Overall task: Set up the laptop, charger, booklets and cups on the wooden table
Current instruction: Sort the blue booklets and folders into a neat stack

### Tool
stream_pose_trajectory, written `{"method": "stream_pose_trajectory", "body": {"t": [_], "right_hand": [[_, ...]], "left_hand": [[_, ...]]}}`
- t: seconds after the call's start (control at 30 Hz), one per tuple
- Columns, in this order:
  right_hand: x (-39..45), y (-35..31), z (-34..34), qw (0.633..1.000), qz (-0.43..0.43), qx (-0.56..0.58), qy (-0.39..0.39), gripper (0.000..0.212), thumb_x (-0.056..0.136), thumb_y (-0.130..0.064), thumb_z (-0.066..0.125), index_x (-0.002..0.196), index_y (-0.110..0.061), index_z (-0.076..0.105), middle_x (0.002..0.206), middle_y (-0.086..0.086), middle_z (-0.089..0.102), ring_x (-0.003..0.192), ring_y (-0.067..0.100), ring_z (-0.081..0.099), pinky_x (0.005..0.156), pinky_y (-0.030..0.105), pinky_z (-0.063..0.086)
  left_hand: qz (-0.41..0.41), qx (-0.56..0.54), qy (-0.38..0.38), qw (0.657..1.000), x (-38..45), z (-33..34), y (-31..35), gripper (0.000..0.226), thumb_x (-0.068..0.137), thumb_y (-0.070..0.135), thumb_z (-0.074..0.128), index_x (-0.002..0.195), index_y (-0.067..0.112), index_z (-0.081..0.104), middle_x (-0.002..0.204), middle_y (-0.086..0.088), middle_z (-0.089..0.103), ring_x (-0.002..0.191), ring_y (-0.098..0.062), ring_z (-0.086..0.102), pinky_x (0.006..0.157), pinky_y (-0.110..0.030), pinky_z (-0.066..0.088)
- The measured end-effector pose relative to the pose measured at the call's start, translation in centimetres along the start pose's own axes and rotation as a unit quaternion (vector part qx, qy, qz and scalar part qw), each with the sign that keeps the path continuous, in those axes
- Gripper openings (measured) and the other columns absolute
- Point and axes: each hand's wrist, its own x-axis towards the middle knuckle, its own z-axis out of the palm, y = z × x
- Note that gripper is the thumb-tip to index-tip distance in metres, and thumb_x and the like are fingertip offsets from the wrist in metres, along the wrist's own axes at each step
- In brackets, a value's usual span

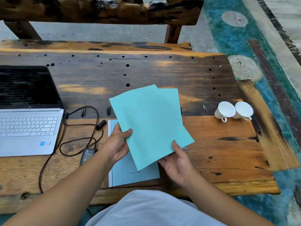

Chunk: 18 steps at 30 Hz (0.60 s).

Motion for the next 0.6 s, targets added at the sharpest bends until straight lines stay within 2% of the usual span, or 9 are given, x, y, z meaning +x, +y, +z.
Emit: {"method": "stream_pose_trajectory", "body": {"t": [0.07, 0.17, 0.27, 0.33, 0.4, 0.47, 0.53, 0.6], "right_hand": [[0.2, -0.5, -0.5, 0.999, 0.006, 0.041, 0.019, 0.057, 0.081, -0.041, 0.066, 0.130, -0.012, 0.062, 0.125, 0.013, 0.068, 0.107, 0.030, 0.069, 0.083, 0.044, 0.060], [0.2, -1.3, -1.7, 0.997, 0.022, 0.070, 0.012, 0.067, 0.080, -0.055, 0.063, 0.128, -0.008, 0.064, 0.127, 0.018, 0.066, 0.112, 0.035, 0.067, 0.085, 0.045, 0.058], [0.1, -2.4, -2.8, 0.997, 0.077, 0.016, -0.017, 0.073, 0.082, -0.062, 0.058, 0.130, -0.006, 0.062, 0.132, 0.020, 0.062, 0.116, 0.036, 0.064, 0.087, 0.045, 0.058], [0.1, -2.9, -2.6, 0.990, 0.108, -0.091, -0.026, 0.057, 0.089, -0.045, 0.060, 0.132, -0.008, 0.061, 0.132, 0.018, 0.063, 0.118, 0.035, 0.063, 0.087, 0.046, 0.057], [0.4, -3.2, -2.1, 0.972, 0.106, -0.210, -0.029, 0.041, 0.092, -0.017, 0.061, 0.133, -0.010, 0.058, 0.128, 0.015, 0.067, 0.116, 0.034, 0.065, 0.089, 0.048, 0.056], [0.6, -3.5, -1.3, 0.956, 0.066, -0.283, -0.038, 0.041, 0.092, 0.002, 0.058, 0.130, -0.013, 0.056, 0.122, 0.010, 0.070, 0.110, 0.032, 0.068, 0.085, 0.046, 0.058], [0.4, -3.7, 0.1, 0.944, 0.010, -0.326, -0.054, 0.044, 0.089, 0.008, 0.058, 0.126, -0.017, 0.059, 0.117, 0.005, 0.073, 0.103, 0.028, 0.071, 0.077, 0.039, 0.060], [-0.4, -3.1, 1.7, 0.919, -0.043, -0.387, -0.064, 0.048, 0.088, 0.011, 0.055, 0.122, -0.023, 0.062, 0.111, -0.003, 0.075, 0.098, 0.019, 0.073, 0.073, 0.030, 0.058]], "left_hand": [[-0.020, 0.023, 0.008, 0.999, 0.2, -0.6, 0.9, 0.046, 0.096, -0.005, 0.045, 0.137, 0.017, 0.046, 0.130, -0.011, 0.065, 0.114, -0.036, 0.064, 0.082, -0.049, 0.057], [-0.037, 0.055, 0.011, 0.998, 0.1, -1.7, 1.4, 0.045, 0.096, -0.008, 0.043, 0.134, 0.017, 0.050, 0.126, -0.012, 0.067, 0.109, -0.035, 0.067, 0.078, -0.046, 0.059], [-0.041, 0.096, 0.002, 0.995, -0.1, -2.5, 2.0, 0.046, 0.095, -0.010, 0.045, 0.128, 0.021, 0.055, 0.123, -0.011, 0.069, 0.106, -0.035, 0.068, 0.076, -0.045, 0.059], [-0.048, 0.140, 0.008, 0.989, -0.2, -2.8, 2.2, 0.046, 0.095, -0.010, 0.046, 0.127, 0.023, 0.056, 0.120, -0.010, 0.070, 0.104, -0.035, 0.069, 0.074, -0.045, 0.059], [-0.059, 0.176, 0.029, 0.982, -0.2, -2.9, 1.9, 0.046, 0.095, -0.008, 0.048, 0.127, 0.024, 0.054, 0.117, -0.010, 0.071, 0.101, -0.035, 0.070, 0.073, -0.045, 0.060], [-0.068, 0.213, 0.068, 0.972, -0.3, -2.9, 1.2, 0.042, 0.095, -0.005, 0.049, 0.128, 0.021, 0.053, 0.116, -0.011, 0.072, 0.097, -0.034, 0.071, 0.074, -0.045, 0.059], [-0.059, 0.301, 0.127, 0.943, -0.5, -2.6, 0.3, 0.039, 0.096, -0.002, 0.050, 0.132, 0.015, 0.051, 0.122, -0.012, 0.068, 0.093, -0.029, 0.071, 0.077, -0.040, 0.057], [-0.034, 0.416, 0.165, 0.894, -1.1, -2.0, -0.4, 0.046, 0.097, 0.010, 0.055, 0.141, 0.016, 0.044, 0.138, -0.007, 0.056, 0.107, -0.022, 0.063, 0.085, -0.035, 0.050]]}}
